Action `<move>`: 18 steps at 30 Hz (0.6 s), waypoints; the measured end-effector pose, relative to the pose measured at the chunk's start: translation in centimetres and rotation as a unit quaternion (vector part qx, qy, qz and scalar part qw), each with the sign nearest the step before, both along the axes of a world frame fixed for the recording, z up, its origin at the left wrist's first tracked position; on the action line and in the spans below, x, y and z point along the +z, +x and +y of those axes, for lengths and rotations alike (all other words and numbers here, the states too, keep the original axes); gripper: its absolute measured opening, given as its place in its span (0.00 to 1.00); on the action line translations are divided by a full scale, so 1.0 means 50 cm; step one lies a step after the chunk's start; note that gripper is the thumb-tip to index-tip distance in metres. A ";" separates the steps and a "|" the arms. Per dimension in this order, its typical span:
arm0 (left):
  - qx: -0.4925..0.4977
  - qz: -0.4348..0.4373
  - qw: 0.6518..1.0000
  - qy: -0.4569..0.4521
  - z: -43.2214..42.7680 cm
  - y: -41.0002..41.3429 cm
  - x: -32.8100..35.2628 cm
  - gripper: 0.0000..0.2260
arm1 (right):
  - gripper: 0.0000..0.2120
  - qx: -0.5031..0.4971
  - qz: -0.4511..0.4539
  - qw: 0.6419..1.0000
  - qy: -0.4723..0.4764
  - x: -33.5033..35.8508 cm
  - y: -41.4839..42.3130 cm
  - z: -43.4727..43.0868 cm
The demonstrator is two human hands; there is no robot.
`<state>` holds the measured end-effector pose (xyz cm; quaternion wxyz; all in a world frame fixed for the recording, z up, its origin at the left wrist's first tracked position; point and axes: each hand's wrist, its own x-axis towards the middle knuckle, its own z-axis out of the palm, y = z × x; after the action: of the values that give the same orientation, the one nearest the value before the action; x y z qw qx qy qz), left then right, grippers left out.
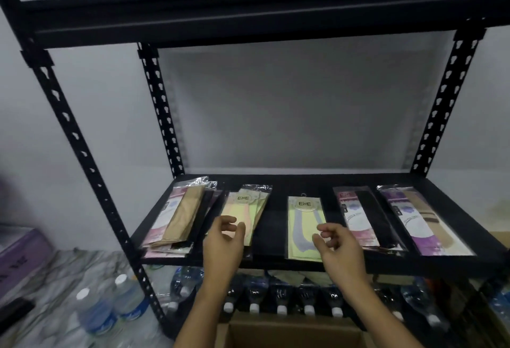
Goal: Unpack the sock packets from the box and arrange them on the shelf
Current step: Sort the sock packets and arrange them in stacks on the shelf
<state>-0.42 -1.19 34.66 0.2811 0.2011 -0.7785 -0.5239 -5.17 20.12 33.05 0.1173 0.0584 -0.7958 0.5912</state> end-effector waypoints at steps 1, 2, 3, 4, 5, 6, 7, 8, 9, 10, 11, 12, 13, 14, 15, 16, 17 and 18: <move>0.007 0.009 1.000 0.010 -0.023 0.010 0.002 0.05 | 0.08 0.008 0.000 1.000 0.005 -0.001 0.001 -0.020; 0.015 0.020 1.000 0.018 -0.045 0.020 0.002 0.05 | 0.07 0.015 0.001 1.000 0.009 -0.002 0.002 -0.040; 0.024 0.030 0.999 0.025 -0.066 0.030 0.003 0.05 | 0.07 0.023 -0.002 1.000 0.013 -0.003 0.003 -0.060; 0.035 0.036 0.998 0.027 -0.088 0.040 0.002 0.05 | 0.07 0.031 -0.006 0.999 0.015 -0.003 0.005 -0.080; 0.046 0.038 0.998 0.027 -0.108 0.050 0.001 0.04 | 0.06 0.038 -0.011 0.999 0.016 -0.003 0.008 -0.099; 0.057 0.037 0.997 0.026 -0.128 0.059 -0.001 0.04 | 0.06 0.046 -0.018 0.999 0.016 -0.002 0.010 -0.119; 0.068 0.036 0.997 0.026 -0.147 0.069 -0.002 0.03 | 0.06 0.055 -0.023 0.998 0.016 -0.001 0.013 -0.138; 0.080 0.035 0.996 0.028 -0.165 0.076 -0.006 0.03 | 0.06 0.063 -0.028 0.997 0.017 -0.001 0.014 -0.156; 0.095 0.033 0.995 0.029 -0.184 0.083 -0.011 0.04 | 0.06 0.071 -0.032 0.997 0.021 -0.001 0.016 -0.174; 0.111 0.031 0.993 0.029 -0.204 0.087 -0.018 0.05 | 0.05 0.077 -0.035 0.996 0.026 0.000 0.016 -0.191; 0.128 0.028 0.991 0.031 -0.221 0.092 -0.023 0.05 | 0.05 0.082 -0.038 0.995 0.032 -0.001 0.016 -0.207; 0.143 0.027 0.989 0.033 -0.237 0.095 -0.029 0.06 | 0.05 0.083 -0.038 0.995 0.039 -0.002 0.014 -0.222; 0.158 0.027 0.987 0.033 -0.252 0.098 -0.035 0.06 | 0.04 0.082 -0.036 0.995 0.049 -0.003 0.011 -0.235; 0.170 0.028 0.984 0.034 -0.266 0.101 -0.041 0.07 | 0.04 0.079 -0.034 0.994 0.062 -0.006 0.007 -0.248; 0.182 0.030 0.982 0.039 -0.280 0.103 -0.047 0.07 | 0.04 0.075 -0.034 0.994 0.077 -0.008 0.003 -0.259; 0.194 0.030 0.979 0.049 -0.293 0.104 -0.056 0.09 | 0.05 0.069 -0.038 0.993 0.089 -0.009 -0.002 -0.269; 0.204 0.028 0.977 0.063 -0.304 0.105 -0.063 0.10 | 0.07 0.063 -0.043 0.992 0.097 -0.009 -0.005 -0.277; 0.213 0.023 0.973 0.081 -0.315 0.103 -0.070 0.13 | 0.09 0.057 -0.050 0.992 0.105 -0.009 -0.009 -0.284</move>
<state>4.73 -16.93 31.14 0.3871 0.3725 -0.6661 -0.5174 -5.62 5.94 32.60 0.0369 0.0863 -0.8537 0.5122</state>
